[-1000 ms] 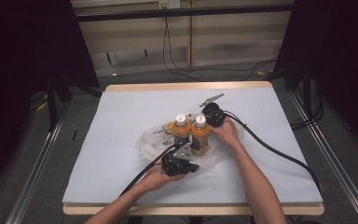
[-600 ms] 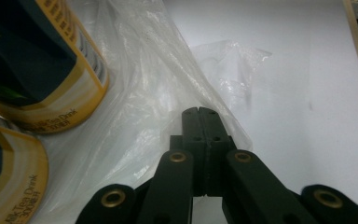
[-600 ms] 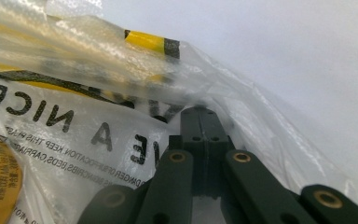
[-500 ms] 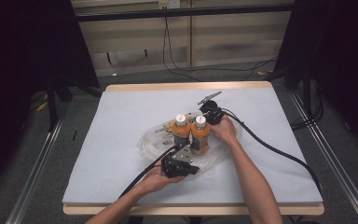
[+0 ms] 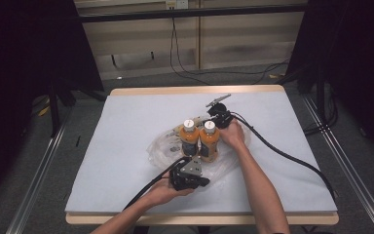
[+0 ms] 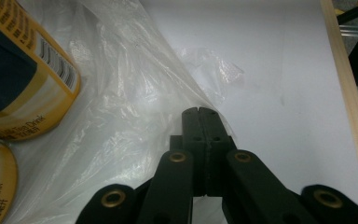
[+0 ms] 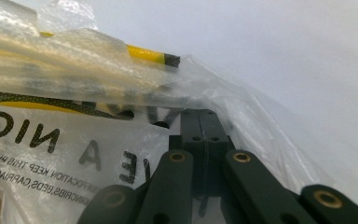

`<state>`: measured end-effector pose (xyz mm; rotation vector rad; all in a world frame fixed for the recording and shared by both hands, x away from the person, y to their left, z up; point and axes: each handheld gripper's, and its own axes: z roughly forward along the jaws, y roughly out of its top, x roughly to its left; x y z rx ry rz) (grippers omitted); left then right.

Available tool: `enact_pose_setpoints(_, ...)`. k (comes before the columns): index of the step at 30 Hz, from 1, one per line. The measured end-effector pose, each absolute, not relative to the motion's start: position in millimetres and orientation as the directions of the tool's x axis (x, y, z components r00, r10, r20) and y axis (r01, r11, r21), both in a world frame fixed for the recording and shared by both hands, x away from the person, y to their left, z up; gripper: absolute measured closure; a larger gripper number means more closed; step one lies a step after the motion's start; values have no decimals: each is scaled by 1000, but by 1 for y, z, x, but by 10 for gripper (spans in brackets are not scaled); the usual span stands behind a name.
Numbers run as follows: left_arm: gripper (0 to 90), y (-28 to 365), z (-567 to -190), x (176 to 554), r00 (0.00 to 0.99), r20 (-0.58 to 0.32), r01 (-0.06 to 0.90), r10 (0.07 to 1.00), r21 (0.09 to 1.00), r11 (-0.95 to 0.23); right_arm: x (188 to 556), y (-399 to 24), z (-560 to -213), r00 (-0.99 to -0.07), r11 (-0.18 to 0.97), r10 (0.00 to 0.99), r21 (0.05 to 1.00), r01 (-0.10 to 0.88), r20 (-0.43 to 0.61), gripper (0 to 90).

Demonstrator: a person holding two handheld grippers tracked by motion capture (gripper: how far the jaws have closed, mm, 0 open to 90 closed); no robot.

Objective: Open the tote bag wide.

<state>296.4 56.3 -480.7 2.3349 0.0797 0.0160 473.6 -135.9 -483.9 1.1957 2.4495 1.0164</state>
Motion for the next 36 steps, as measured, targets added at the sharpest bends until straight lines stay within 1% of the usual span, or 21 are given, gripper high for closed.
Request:
enact_pose_setpoints(8, 900, 56, -480, 293, 999, -5, 30, 37, 716, -697, 477, -136, -486, -616, 394, 781, 685, 612, 100, 900)
enact_pose_setpoints(9, 900, 56, -478, 293, 999, -1, 26, 35, 703, -711, 478, -136, -486, -611, 388, 785, 690, 611, 100, 900)
enact_pose_setpoints(10, 900, 56, -479, 293, 999, -11, 30, 32, 716, -698, 478, -136, -486, -603, 380, 791, 690, 616, 104, 900)
enact_pose_setpoints(17, 900, 58, -479, 296, 999, -25, 37, 27, 709, -704, 484, -134, -488, -592, 368, 800, 698, 615, 99, 900)
enact_pose_setpoints(20, 900, 59, -478, 296, 999, -17, 37, 35, 706, -707, 484, -135, -488, -584, 384, 810, 706, 595, 51, 900)
enact_pose_setpoints(22, 900, 60, -479, 296, 999, -27, 47, 39, 710, -703, 485, -137, -488, -570, 371, 819, 704, 606, 59, 900)
enact_pose_setpoints(24, 900, 62, -479, 299, 998, -51, 67, 44, 716, -695, 485, -136, -487, -580, 381, 813, 705, 598, 52, 900)
enact_pose_setpoints(28, 900, 64, -480, 303, 994, -91, 102, 52, 736, -670, 480, -138, -483, -601, 377, 794, 701, 605, 91, 900)
enact_pose_setpoints(31, 900, 65, -476, 305, 992, -113, 127, 64, 750, -649, 473, -138, -475, -620, 372, 778, 718, 588, 104, 900)
enact_pose_setpoints(36, 900, 67, -472, 304, 991, -111, 134, 76, 766, -629, 461, -142, -466, -633, 364, 766, 739, 567, 109, 900)
